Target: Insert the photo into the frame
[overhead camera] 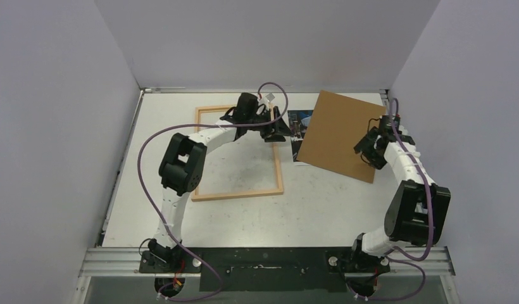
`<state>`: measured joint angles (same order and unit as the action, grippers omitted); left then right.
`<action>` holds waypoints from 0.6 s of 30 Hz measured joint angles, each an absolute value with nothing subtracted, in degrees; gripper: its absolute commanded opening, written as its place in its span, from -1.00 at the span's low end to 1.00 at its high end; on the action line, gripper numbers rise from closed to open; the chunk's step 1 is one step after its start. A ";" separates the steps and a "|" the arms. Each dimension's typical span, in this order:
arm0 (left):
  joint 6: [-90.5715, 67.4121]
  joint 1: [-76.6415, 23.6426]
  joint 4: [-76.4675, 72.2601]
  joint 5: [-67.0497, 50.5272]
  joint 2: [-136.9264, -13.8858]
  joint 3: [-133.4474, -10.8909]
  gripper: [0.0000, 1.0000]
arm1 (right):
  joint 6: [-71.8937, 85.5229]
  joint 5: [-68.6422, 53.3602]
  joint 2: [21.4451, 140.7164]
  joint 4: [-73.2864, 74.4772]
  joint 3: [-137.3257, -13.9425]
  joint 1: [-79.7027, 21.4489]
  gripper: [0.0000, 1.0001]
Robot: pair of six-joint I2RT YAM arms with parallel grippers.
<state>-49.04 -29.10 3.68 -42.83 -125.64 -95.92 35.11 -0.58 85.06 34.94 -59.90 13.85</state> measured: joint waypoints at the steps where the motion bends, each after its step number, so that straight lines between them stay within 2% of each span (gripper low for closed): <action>1: -50.06 -29.74 2.00 -43.18 -126.63 -96.29 -0.12 | 34.79 -2.11 85.38 34.44 -60.60 12.23 0.09; 3: -52.42 -30.72 -1.76 -44.01 -128.90 -97.14 -0.28 | 34.44 -4.16 87.05 33.69 -63.11 6.39 -0.17; 5: -54.26 -31.20 -4.43 -44.36 -131.50 -98.72 -0.39 | 34.79 -5.96 90.19 32.21 -66.98 1.32 -0.34; 10: -54.98 -31.14 -3.88 -42.00 -135.72 -102.13 -0.56 | 39.18 -11.33 98.96 25.15 -73.34 -6.92 -0.51; 14: -54.17 -30.96 -0.89 -39.42 -136.16 -103.81 -0.76 | 41.47 -12.73 105.38 23.97 -77.43 -8.69 -0.81; 18: -54.30 -31.05 -0.89 -39.27 -136.86 -106.02 -0.81 | 42.74 -14.83 110.13 22.55 -80.20 -9.54 -0.89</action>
<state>-54.30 -31.05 -0.89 -39.27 -136.86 -106.02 42.74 -14.83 110.13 22.55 -80.20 -9.54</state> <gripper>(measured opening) 0.110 0.077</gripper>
